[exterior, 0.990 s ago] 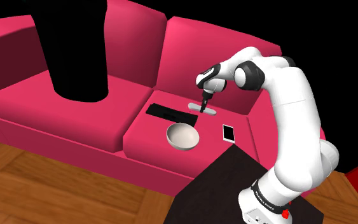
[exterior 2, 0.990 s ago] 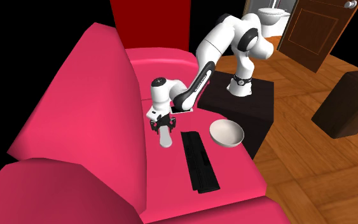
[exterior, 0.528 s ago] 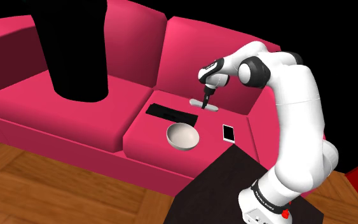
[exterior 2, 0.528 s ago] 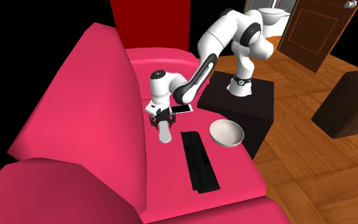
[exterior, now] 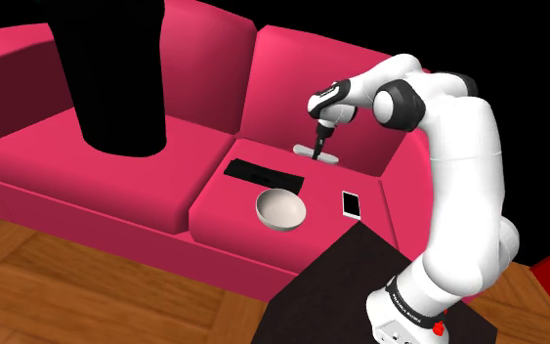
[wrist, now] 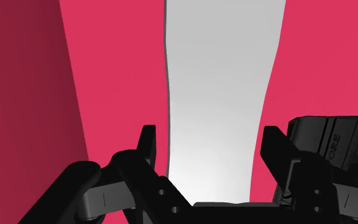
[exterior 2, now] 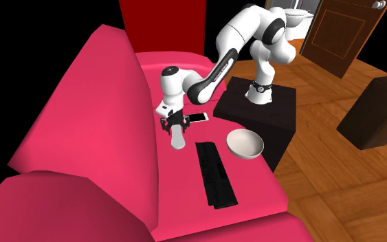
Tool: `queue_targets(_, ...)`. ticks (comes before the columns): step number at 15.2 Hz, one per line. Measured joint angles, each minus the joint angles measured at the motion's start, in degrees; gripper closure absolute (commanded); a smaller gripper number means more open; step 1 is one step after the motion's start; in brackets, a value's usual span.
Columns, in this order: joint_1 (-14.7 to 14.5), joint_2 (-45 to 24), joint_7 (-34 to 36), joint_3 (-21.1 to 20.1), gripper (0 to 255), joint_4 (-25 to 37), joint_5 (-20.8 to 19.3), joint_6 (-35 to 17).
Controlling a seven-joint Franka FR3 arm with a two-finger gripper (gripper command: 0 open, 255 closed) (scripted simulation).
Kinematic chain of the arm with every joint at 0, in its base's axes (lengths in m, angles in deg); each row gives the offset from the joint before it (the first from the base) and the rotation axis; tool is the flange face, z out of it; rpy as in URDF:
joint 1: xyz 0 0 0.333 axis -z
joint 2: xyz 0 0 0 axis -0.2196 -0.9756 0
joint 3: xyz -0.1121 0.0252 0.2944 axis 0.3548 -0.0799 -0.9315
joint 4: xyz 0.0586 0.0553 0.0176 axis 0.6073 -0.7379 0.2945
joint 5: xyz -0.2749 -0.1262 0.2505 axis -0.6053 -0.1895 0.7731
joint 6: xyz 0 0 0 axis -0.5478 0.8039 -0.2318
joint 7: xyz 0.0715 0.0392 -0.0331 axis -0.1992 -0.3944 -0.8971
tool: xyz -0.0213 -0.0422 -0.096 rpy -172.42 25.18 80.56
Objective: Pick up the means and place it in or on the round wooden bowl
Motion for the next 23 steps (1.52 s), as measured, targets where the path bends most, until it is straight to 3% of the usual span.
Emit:
queue_targets(7,-1.13,3.53,0.94,1.06,255,-1.03,-1.35,2.36)
queue_targets(12,-6.59,10.61,4.25,1.74,255,-12.48,-2.99,-2.41)
queue_targets(23,-20.07,25.94,18.67,1.99,255,-34.75,-9.43,-11.30)
